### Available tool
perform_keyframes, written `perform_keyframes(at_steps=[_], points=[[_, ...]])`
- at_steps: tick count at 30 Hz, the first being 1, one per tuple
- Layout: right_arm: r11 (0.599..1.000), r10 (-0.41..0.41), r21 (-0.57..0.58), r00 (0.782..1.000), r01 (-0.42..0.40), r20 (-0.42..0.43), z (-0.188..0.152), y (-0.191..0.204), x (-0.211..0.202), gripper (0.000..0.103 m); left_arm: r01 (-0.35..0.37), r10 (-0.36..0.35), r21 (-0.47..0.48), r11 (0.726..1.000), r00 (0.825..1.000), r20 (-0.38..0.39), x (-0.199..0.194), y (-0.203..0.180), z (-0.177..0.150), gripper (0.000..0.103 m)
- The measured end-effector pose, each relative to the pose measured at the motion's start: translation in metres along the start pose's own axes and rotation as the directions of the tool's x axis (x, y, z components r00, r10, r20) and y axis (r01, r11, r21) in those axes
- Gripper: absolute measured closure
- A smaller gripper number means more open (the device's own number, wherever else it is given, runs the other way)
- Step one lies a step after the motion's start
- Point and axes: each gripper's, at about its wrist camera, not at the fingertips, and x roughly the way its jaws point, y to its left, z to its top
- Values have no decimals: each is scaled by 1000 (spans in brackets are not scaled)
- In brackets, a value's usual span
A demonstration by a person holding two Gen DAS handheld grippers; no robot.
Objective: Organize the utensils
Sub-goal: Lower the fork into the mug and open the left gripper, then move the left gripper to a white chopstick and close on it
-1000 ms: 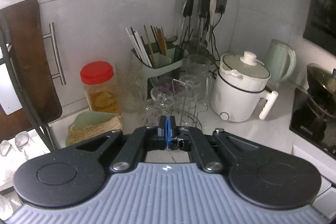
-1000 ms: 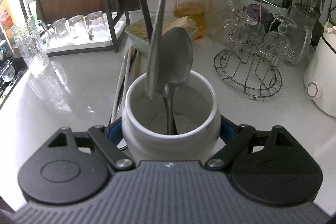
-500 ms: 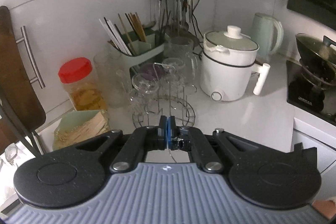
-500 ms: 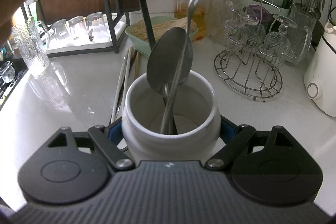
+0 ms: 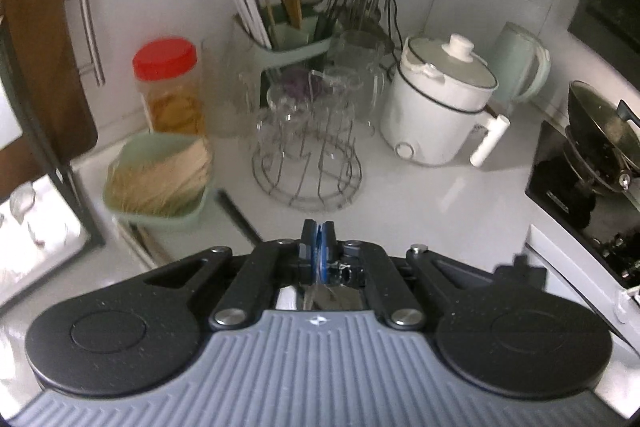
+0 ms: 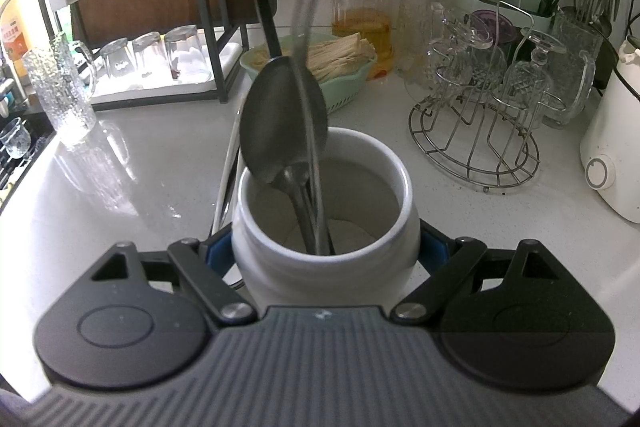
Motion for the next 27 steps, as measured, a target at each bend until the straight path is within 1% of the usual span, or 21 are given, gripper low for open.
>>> perform_keyframes(at_steps=[6,9,10,13,19,23,25,27], points=[[1000,9,-8,1000,-9,-1,0,0,-1,12,29,-34,-53,998,995,-91,-9,8,-3,99],[1000,8,-13,1000,-8,-4,1,1,0,12,38,-46,-60,997,991,-123,-11,9,-1,98],[1000,8,-12,1000,-8,-4,1,1,0,12,40,-48,-64,997,989,-141,-11,10,-1,98],[1000,12,-19,1000,-12,-1,0,0,0,12,69,-86,-91,993,976,-201,-6,10,2,97],[1000,16,-17,1000,-16,-6,1,0,0,12,63,-84,-101,993,971,-223,5,8,2,96],[1000,16,-14,1000,-16,-14,2,-1,1,12,48,-84,-149,988,966,-244,13,13,-4,96],[1000,14,-12,1000,-15,-15,2,-1,1,12,66,-109,-182,981,965,-236,14,16,-6,96],[1000,15,-14,1000,-15,-9,1,-1,1,12,59,-98,-195,979,975,-197,9,17,-6,96]])
